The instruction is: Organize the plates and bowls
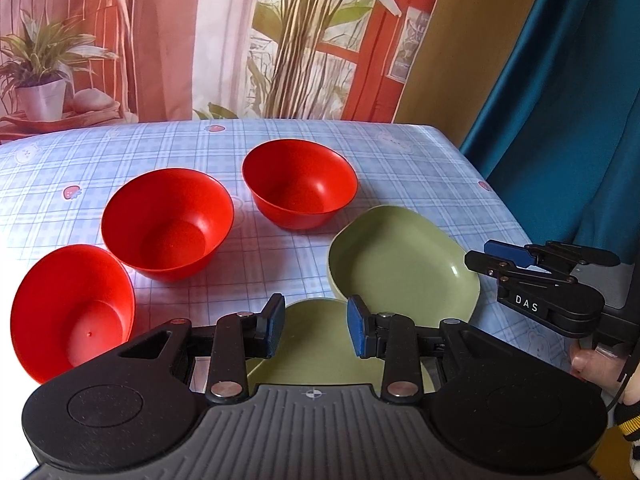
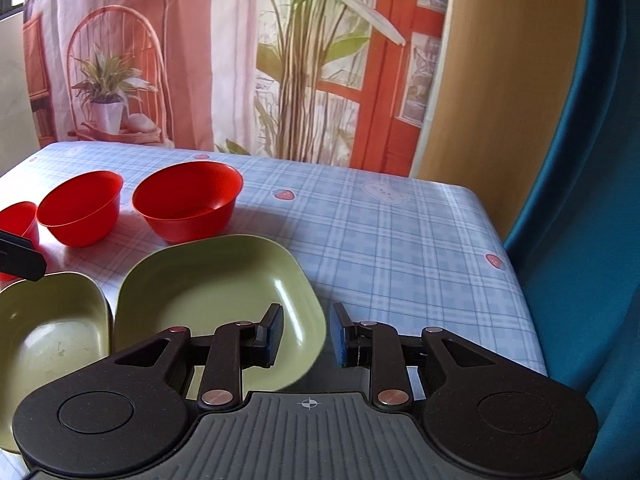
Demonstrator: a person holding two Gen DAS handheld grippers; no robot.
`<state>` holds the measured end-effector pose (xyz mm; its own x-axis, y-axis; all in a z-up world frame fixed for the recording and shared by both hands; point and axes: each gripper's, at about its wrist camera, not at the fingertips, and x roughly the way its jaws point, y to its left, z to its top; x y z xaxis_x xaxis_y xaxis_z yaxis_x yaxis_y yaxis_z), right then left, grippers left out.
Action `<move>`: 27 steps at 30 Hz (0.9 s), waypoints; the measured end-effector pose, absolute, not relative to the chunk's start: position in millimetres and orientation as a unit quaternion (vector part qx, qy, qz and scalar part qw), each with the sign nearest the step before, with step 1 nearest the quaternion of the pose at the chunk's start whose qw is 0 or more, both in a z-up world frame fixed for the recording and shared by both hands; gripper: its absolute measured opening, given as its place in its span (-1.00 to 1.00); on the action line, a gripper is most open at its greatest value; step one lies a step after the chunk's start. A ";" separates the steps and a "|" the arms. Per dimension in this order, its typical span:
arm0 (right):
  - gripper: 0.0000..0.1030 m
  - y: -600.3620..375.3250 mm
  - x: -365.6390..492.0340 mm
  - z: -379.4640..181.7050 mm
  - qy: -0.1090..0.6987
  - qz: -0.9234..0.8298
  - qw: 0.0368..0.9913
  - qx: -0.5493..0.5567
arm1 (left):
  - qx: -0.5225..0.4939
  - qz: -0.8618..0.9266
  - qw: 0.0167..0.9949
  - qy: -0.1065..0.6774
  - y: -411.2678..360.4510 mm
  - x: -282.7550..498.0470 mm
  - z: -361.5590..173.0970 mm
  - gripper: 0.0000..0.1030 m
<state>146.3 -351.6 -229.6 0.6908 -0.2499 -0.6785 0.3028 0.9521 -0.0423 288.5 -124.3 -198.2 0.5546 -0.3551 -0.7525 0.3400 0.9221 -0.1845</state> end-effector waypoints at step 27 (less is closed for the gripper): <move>-0.78 -362.2 138.7 -267.1 0.374 -0.165 0.905 0.117 | 0.026 -0.209 0.867 0.451 -164.1 329.7 -227.2 -0.17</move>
<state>138.7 -362.2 -267.1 0.6650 -0.2113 -0.7164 0.3868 0.9179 0.0883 329.7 -164.1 -227.2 0.5056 -0.3387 -0.7935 0.3861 0.9113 -0.1429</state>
